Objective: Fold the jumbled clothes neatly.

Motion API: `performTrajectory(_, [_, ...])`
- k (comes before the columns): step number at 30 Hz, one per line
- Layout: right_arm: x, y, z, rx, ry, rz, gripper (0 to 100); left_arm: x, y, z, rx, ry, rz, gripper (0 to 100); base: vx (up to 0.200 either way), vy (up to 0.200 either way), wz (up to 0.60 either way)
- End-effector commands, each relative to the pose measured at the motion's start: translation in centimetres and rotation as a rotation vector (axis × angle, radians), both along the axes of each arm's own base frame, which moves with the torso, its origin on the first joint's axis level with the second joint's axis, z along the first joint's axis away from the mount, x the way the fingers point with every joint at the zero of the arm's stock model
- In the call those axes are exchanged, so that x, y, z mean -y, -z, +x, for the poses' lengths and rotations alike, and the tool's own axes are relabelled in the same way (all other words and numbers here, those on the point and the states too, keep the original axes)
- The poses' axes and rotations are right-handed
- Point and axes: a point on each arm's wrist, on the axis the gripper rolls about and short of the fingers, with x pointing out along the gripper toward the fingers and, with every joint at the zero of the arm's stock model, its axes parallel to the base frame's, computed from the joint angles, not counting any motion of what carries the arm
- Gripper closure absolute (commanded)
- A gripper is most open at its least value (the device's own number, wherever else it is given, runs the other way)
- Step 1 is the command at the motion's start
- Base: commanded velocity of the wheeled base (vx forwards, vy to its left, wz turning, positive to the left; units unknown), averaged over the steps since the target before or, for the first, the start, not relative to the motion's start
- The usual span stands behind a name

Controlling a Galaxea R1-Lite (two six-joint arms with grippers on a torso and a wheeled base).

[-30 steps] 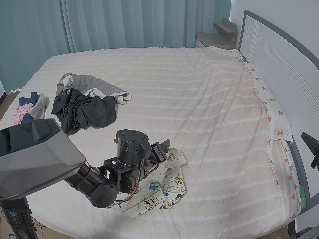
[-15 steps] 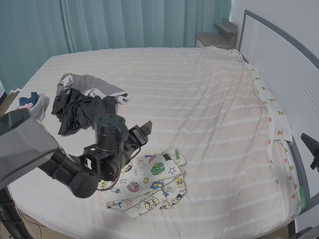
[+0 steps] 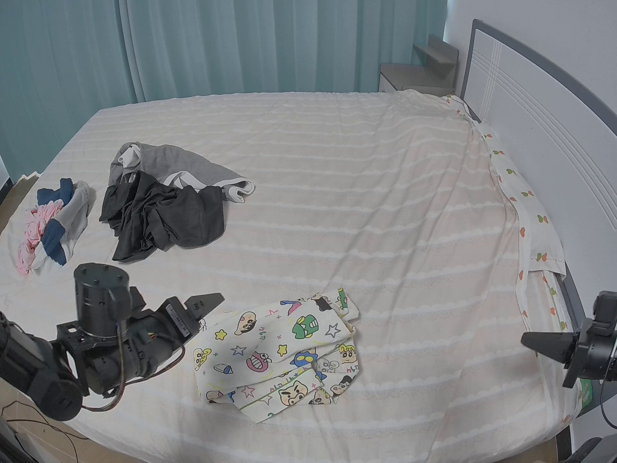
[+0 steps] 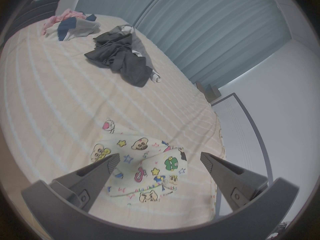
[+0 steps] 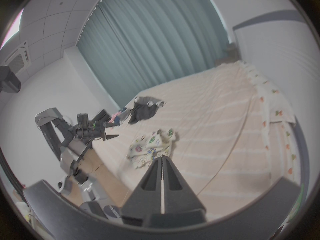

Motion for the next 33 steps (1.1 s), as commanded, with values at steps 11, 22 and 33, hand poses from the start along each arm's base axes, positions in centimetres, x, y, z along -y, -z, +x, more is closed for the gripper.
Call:
performTrajectory(11, [-9.8,7.7,11.0,-0.243,-0.288,-0.125,100,-3.2,1.8,-4.8,-0.185,0.177,-0.230,0,0.000,0.000,0.00])
performTrajectory(22, [-14.8,11.5,14.9,-0.160,-0.326,-0.189,100,-3.7,5.5,-2.9,-0.249,0.128,-0.228,0,0.000,0.000,0.00])
performTrajectory(33, [-16.9,12.2,17.4,-0.114,-0.325,-0.190,0,-3.7,6.6,-2.1,-0.236,0.114,-0.233,0,0.000,0.000,0.00])
